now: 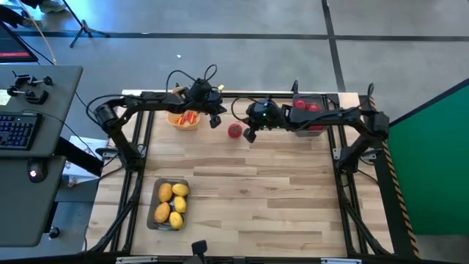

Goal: Sort produce into baskets
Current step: Put the tomato into the top gray bin

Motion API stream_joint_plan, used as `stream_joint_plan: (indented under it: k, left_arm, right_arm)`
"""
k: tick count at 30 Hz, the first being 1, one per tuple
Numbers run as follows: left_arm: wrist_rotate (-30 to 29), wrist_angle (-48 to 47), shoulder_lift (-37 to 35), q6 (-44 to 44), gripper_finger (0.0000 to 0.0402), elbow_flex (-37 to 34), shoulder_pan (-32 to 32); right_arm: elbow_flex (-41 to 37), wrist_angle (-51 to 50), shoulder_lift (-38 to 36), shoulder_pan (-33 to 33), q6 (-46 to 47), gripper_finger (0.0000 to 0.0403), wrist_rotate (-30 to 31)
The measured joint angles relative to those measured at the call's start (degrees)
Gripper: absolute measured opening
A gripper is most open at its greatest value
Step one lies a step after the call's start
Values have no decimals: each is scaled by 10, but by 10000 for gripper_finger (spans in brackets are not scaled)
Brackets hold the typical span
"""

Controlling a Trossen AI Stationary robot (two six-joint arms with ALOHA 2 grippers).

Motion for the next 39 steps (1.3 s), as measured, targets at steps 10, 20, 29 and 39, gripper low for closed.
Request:
stream_joint_plan:
  k: [10,20,29,39]
  left_arm:
    - [19,-5,-11,17,0,-46,-27]
    - [32,5,-11,26,0,-54,-59]
    - [30,5,-11,27,0,-54,-58]
    - [30,5,-11,27,0,-54,-58]
  right_arm:
    - [0,-8,35,50,4,129,28]
    - [11,83,127,46,25,323,70]
    - [46,83,187,29,12,339,107]
    - [54,85,210,15,-3,328,73]
